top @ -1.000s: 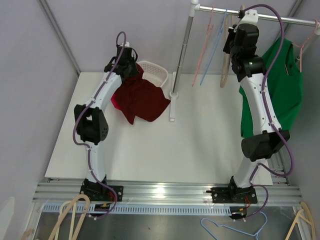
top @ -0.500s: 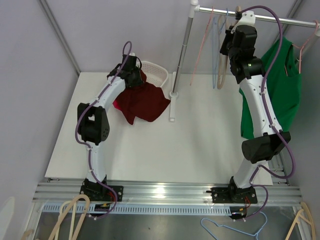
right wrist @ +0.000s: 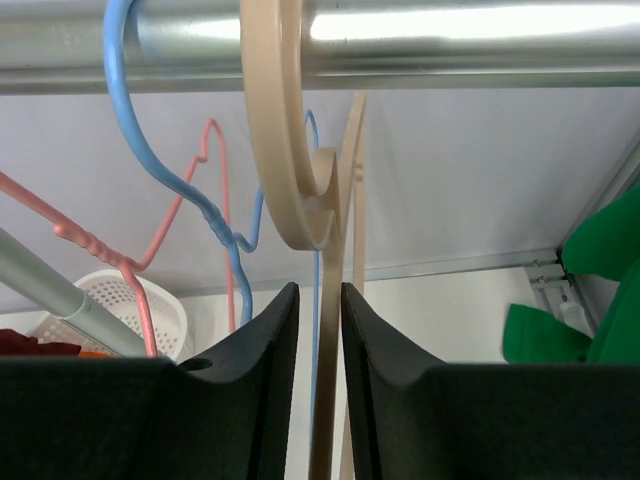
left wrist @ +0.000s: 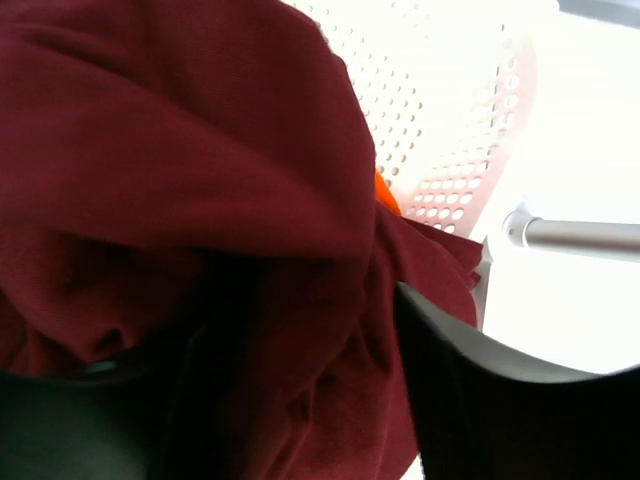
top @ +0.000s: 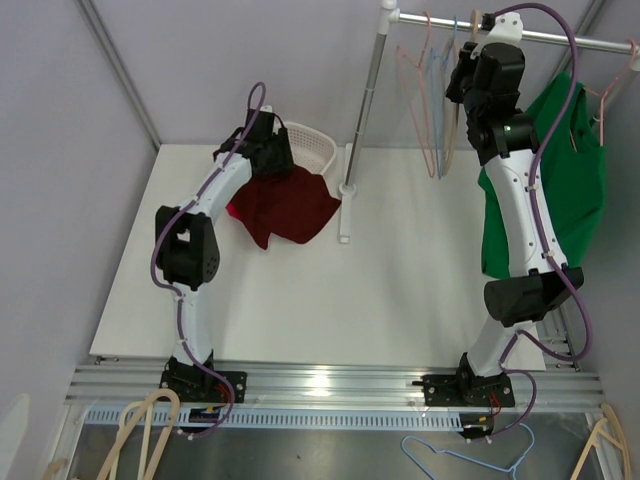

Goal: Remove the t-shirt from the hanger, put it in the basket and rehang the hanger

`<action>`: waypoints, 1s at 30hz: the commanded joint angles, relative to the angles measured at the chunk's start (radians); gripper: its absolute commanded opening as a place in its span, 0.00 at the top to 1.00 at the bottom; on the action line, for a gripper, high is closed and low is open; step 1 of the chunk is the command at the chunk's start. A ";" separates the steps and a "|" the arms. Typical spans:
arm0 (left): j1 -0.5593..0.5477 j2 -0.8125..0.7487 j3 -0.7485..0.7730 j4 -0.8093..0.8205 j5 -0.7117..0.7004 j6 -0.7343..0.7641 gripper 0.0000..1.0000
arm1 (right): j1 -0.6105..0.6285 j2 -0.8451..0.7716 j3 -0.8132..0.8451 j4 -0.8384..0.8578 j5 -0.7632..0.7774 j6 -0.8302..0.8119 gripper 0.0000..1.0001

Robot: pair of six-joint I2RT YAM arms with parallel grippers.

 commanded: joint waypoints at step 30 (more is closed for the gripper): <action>-0.225 -0.560 -0.140 0.133 -0.053 0.176 0.09 | -0.089 -0.426 -0.100 -0.216 0.167 0.072 0.01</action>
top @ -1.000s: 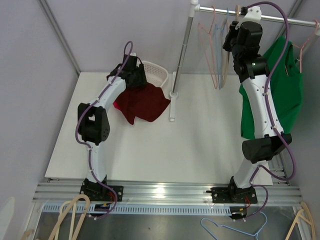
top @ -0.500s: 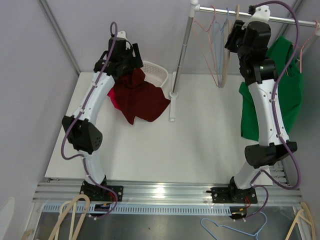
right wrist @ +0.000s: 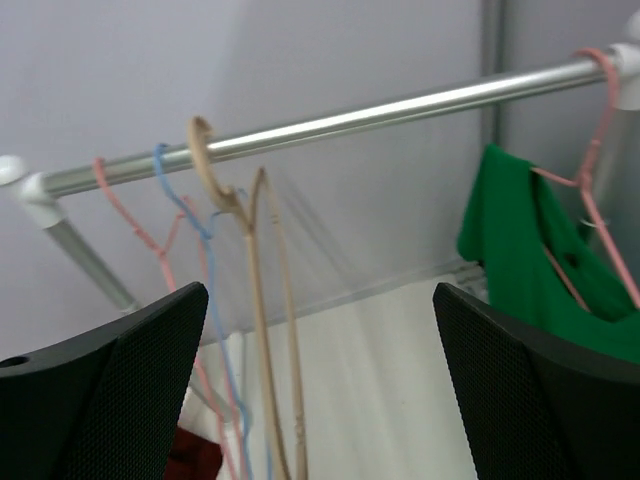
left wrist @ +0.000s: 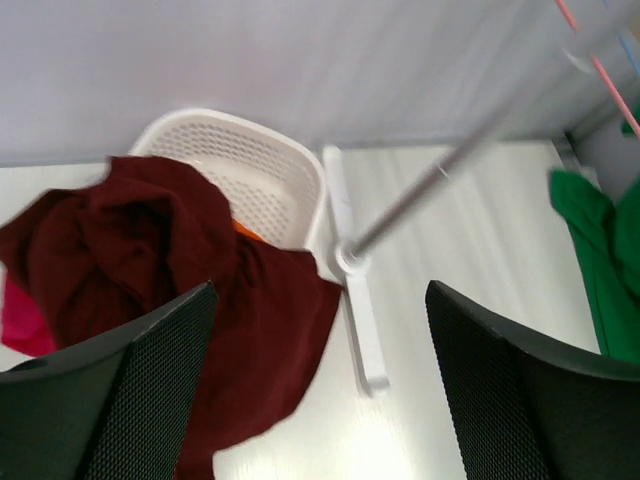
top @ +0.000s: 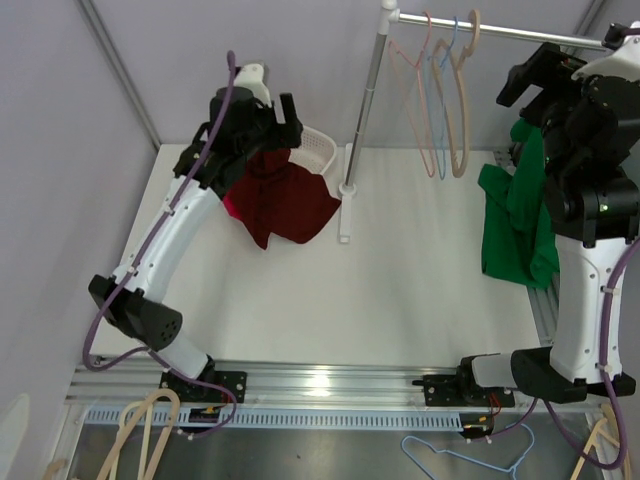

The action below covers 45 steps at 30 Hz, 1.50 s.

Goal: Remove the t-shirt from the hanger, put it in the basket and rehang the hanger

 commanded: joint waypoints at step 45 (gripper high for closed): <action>-0.160 0.098 0.129 0.186 0.185 0.111 0.01 | -0.510 0.356 0.105 -0.051 -0.138 -0.103 0.19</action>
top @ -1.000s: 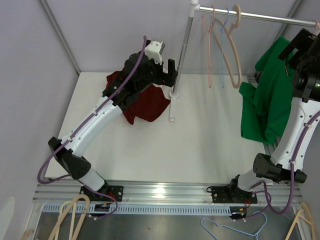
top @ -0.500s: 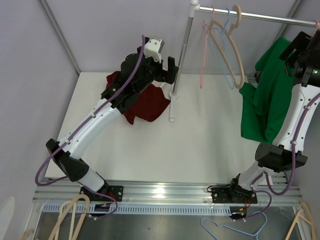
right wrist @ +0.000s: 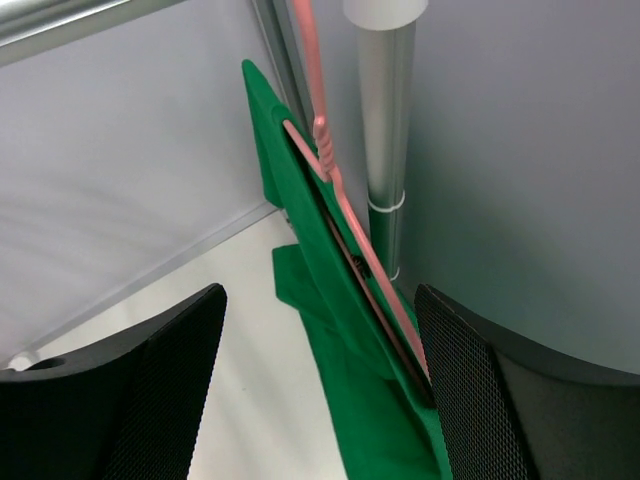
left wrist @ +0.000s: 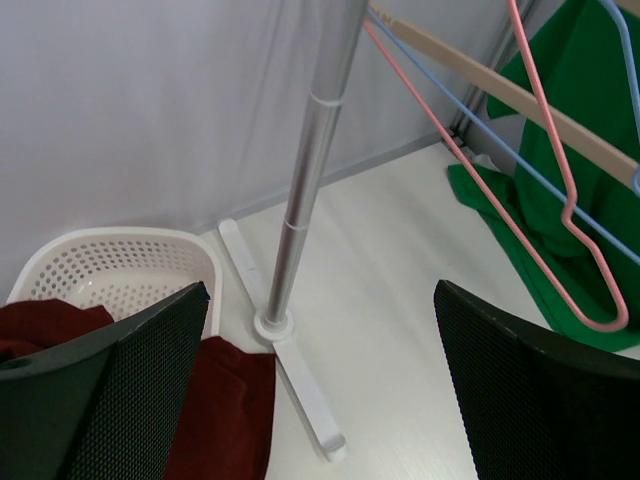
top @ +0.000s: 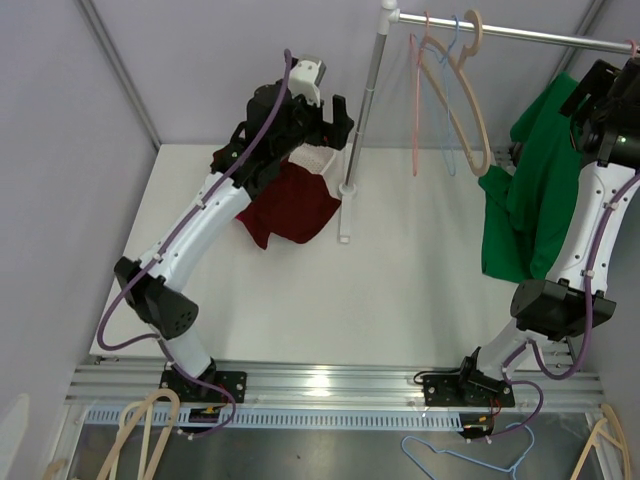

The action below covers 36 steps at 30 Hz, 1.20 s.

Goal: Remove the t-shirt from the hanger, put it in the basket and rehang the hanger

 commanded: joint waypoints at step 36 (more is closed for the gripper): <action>-0.089 0.144 0.407 -0.138 0.081 -0.019 0.01 | -0.062 0.042 -0.062 0.273 -0.124 -0.206 0.43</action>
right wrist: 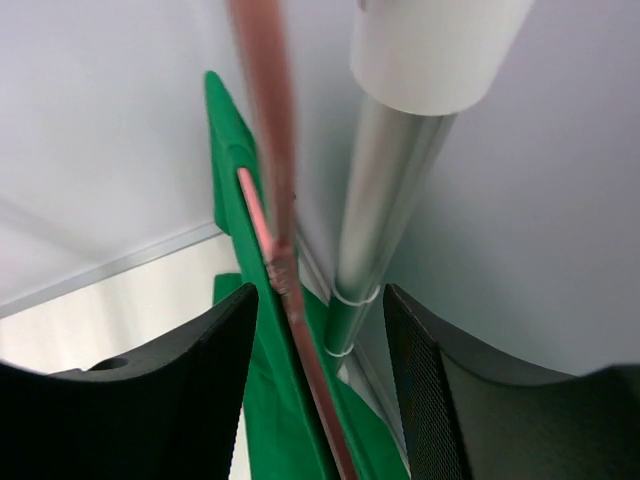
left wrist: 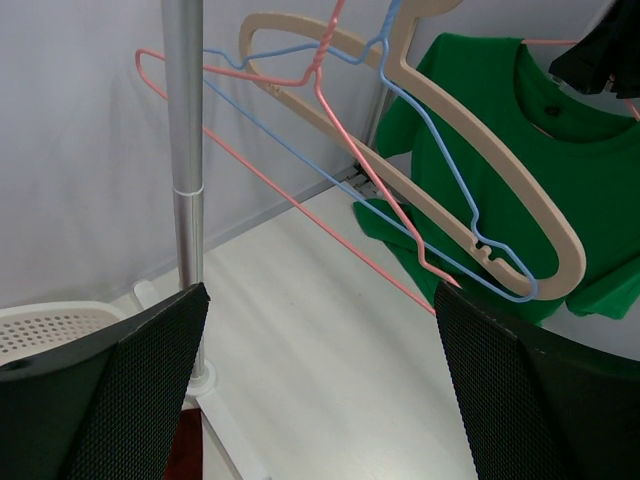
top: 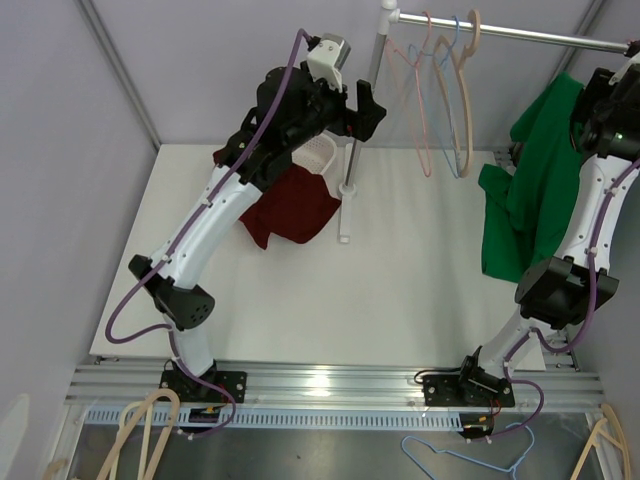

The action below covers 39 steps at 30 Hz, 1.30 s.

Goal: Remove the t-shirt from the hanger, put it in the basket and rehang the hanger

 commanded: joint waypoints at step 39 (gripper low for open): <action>-0.051 0.025 0.003 -0.016 -0.041 0.110 0.00 | 0.016 0.030 0.130 0.038 -0.064 0.011 0.71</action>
